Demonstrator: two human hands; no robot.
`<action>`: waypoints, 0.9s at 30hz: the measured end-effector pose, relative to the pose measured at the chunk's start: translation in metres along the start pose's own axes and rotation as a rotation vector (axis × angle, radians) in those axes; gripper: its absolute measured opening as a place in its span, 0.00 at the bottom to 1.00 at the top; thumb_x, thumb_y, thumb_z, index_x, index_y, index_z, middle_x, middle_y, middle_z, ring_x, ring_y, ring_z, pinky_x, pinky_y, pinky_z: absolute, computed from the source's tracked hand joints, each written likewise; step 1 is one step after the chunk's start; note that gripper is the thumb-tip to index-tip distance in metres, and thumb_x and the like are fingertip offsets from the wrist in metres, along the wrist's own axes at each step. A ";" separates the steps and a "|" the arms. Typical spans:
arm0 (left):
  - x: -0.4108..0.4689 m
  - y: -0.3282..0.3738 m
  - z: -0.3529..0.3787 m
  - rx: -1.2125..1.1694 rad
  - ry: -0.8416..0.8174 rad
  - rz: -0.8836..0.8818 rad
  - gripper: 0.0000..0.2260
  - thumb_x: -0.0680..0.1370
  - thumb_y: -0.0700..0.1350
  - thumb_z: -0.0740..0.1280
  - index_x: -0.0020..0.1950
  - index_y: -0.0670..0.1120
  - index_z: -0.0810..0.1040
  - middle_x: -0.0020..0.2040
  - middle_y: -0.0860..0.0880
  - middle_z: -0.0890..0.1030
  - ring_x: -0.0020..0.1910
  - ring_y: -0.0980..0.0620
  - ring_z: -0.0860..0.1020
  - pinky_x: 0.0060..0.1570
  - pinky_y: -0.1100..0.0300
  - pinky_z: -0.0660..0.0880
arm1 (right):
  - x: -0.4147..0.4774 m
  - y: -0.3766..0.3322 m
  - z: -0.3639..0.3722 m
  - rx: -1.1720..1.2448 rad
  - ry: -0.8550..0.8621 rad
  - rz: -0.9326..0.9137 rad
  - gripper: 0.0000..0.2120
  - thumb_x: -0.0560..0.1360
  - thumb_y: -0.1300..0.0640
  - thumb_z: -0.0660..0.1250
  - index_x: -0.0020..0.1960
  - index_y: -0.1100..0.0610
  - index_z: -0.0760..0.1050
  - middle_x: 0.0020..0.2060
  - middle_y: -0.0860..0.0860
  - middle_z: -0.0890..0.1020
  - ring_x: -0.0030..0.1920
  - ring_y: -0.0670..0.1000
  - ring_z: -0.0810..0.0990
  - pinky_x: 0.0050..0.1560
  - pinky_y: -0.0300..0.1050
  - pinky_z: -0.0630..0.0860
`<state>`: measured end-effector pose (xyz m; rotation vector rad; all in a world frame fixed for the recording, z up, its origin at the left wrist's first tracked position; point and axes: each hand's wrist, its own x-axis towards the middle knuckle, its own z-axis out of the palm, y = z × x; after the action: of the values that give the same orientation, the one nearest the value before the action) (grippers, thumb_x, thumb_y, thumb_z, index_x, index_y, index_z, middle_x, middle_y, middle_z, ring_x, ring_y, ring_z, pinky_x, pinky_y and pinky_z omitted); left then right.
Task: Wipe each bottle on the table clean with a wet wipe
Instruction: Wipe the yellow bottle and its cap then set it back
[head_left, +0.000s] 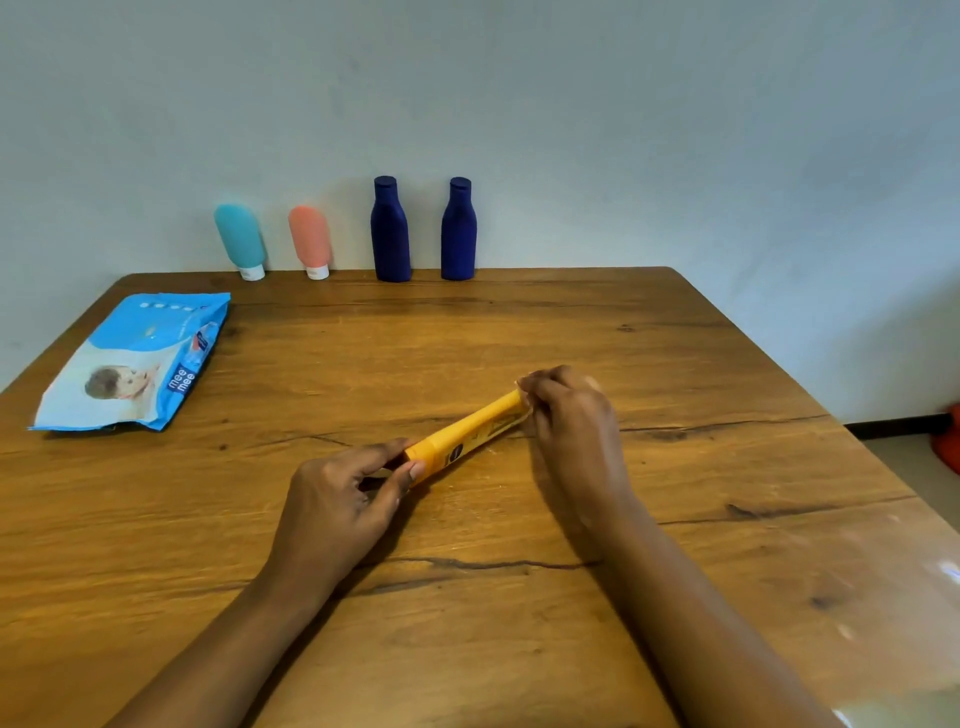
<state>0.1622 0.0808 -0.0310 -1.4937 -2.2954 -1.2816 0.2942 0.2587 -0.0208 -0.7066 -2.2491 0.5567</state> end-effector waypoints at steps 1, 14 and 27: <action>0.000 0.000 0.000 0.002 -0.002 -0.001 0.16 0.71 0.50 0.70 0.56 0.44 0.82 0.49 0.50 0.84 0.44 0.60 0.81 0.42 0.70 0.76 | -0.001 -0.004 0.000 -0.023 -0.011 -0.017 0.12 0.75 0.65 0.65 0.57 0.57 0.78 0.52 0.49 0.76 0.51 0.46 0.74 0.49 0.45 0.78; 0.001 0.003 -0.002 -0.015 -0.040 -0.003 0.17 0.71 0.52 0.70 0.55 0.44 0.82 0.49 0.51 0.84 0.45 0.61 0.80 0.42 0.70 0.77 | 0.000 0.010 -0.005 -0.117 -0.056 -0.093 0.12 0.74 0.62 0.67 0.57 0.55 0.78 0.51 0.47 0.77 0.49 0.45 0.74 0.48 0.37 0.74; -0.005 -0.004 -0.027 0.253 -0.290 0.054 0.24 0.68 0.63 0.60 0.56 0.52 0.80 0.53 0.55 0.82 0.51 0.64 0.73 0.47 0.70 0.69 | -0.013 0.021 -0.020 0.202 0.105 0.183 0.11 0.75 0.64 0.65 0.56 0.55 0.79 0.48 0.45 0.79 0.47 0.41 0.78 0.49 0.42 0.79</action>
<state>0.1524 0.0577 -0.0186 -1.7290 -2.4538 -0.7657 0.3230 0.2701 -0.0259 -0.8221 -2.0089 0.8045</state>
